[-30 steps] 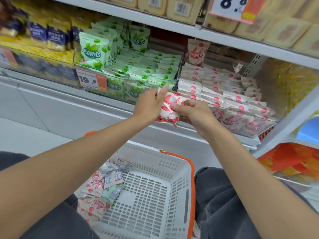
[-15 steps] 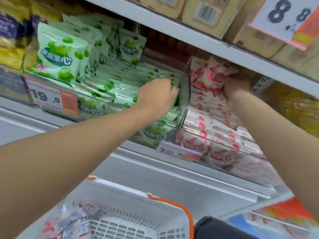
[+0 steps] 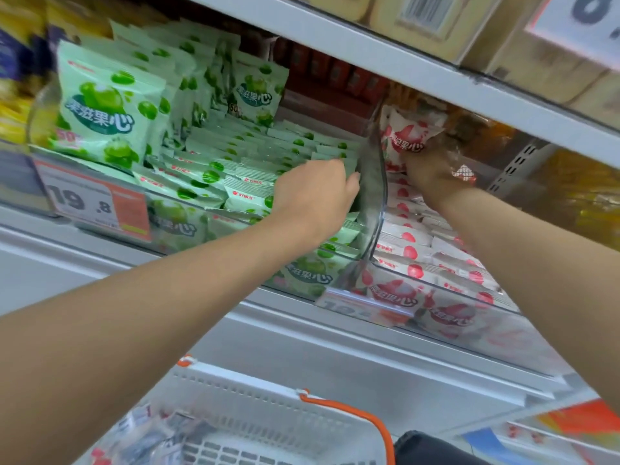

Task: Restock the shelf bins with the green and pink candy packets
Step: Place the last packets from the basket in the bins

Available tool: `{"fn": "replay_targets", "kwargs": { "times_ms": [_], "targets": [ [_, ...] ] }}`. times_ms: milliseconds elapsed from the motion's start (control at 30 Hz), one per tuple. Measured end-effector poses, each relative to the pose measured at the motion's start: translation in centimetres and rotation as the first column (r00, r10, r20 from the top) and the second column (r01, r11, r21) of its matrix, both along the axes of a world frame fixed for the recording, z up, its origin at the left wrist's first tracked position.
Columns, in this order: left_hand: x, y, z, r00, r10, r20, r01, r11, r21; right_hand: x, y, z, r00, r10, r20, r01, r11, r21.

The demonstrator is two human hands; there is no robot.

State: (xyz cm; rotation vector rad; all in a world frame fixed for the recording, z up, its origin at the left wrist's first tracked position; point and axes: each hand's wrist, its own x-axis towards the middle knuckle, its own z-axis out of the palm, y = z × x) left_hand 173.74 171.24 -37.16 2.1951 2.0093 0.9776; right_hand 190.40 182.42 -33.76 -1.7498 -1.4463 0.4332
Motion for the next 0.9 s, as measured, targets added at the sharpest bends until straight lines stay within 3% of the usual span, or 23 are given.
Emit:
{"fn": "replay_targets", "kwargs": {
  "times_ms": [167, 367, 533, 733, 833, 900],
  "targets": [
    [0.0, -0.1, -0.1, 1.0, -0.006, -0.013, 0.006, 1.0, 0.005, 0.2, -0.4, 0.0, 0.991, -0.033, 0.126, 0.013, 0.989, 0.15],
    [0.0, -0.1, -0.1, 1.0, -0.002, -0.021, 0.002, 1.0, 0.005, 0.1, -0.7, -0.4, 0.99, 0.007, 0.141, -0.021, 0.995, 0.099],
    [0.0, -0.2, 0.0, 1.0, -0.002, -0.021, 0.002, 1.0, -0.003, 0.3, -1.7, -0.4, 0.997, -0.044, 0.058, 0.037, 0.992, 0.124],
    [0.1, -0.6, 0.1, 1.0, -0.012, 0.022, 0.012, 1.0, 0.01, 1.2, -2.0, -0.2, 0.992, -0.055, 0.114, 0.049, 0.997, 0.054],
    [0.0, -0.8, 0.1, 0.994, -0.007, 0.106, 0.0, 0.998, 0.064, 1.1, -3.2, 0.5, 0.987, -0.101, 0.122, 0.097, 0.994, 0.044],
    [-0.2, -1.7, 0.2, 0.987, 0.024, 0.159, -0.051, 0.985, 0.166, 0.8, -5.6, 0.5, 0.991, -0.047, 0.126, 0.039, 0.997, 0.061]
  ]
}}
